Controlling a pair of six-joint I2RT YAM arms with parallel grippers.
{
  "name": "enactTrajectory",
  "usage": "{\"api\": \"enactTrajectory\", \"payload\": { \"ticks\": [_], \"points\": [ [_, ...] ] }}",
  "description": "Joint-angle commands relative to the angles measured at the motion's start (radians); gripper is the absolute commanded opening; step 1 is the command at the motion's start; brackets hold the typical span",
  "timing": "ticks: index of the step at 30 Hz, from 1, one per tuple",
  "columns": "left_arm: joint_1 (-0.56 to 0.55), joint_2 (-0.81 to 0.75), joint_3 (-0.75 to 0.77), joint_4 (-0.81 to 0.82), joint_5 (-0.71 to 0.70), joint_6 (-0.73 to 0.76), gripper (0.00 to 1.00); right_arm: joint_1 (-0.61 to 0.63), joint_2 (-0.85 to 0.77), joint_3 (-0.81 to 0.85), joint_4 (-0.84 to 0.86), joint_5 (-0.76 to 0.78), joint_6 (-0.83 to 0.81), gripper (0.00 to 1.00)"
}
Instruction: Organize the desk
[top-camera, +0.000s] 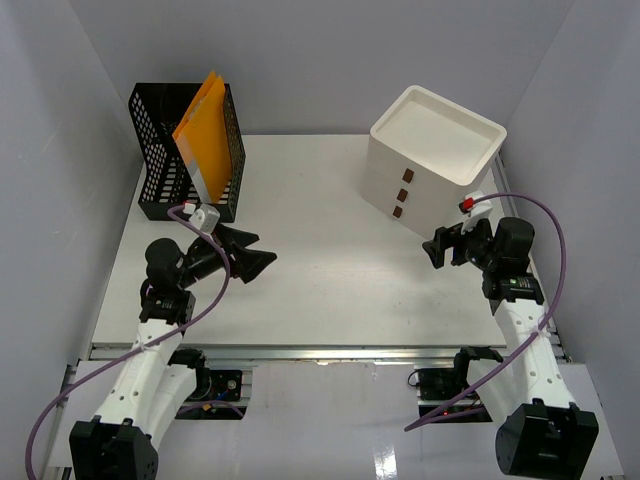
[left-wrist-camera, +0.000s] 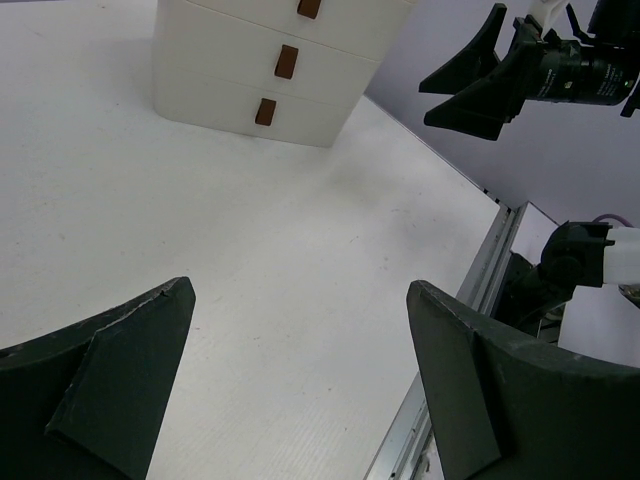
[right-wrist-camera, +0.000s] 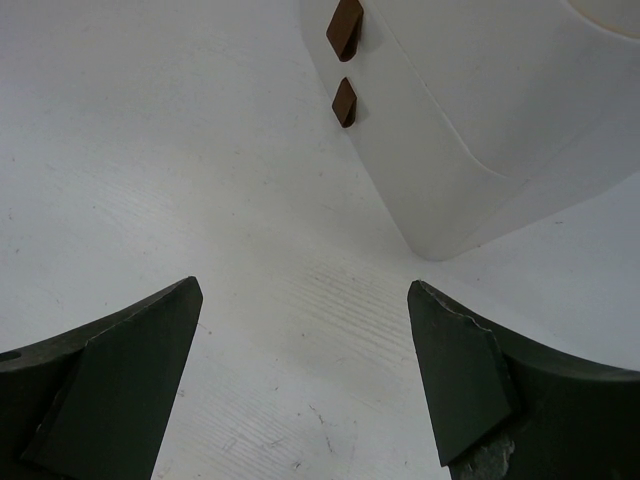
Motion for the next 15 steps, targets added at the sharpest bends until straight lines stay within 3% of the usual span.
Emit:
{"api": "enactTrajectory", "payload": {
  "ticks": [1,15],
  "points": [
    [-0.006,-0.004,0.001,-0.018,0.007,0.037,0.98,-0.009,-0.021,0.001,0.031,0.046,0.045,0.90],
    [-0.006,-0.018,0.000,-0.031,-0.001,0.047,0.98,-0.018,-0.037,0.002,0.047,0.110,0.071,0.90]
  ]
}}
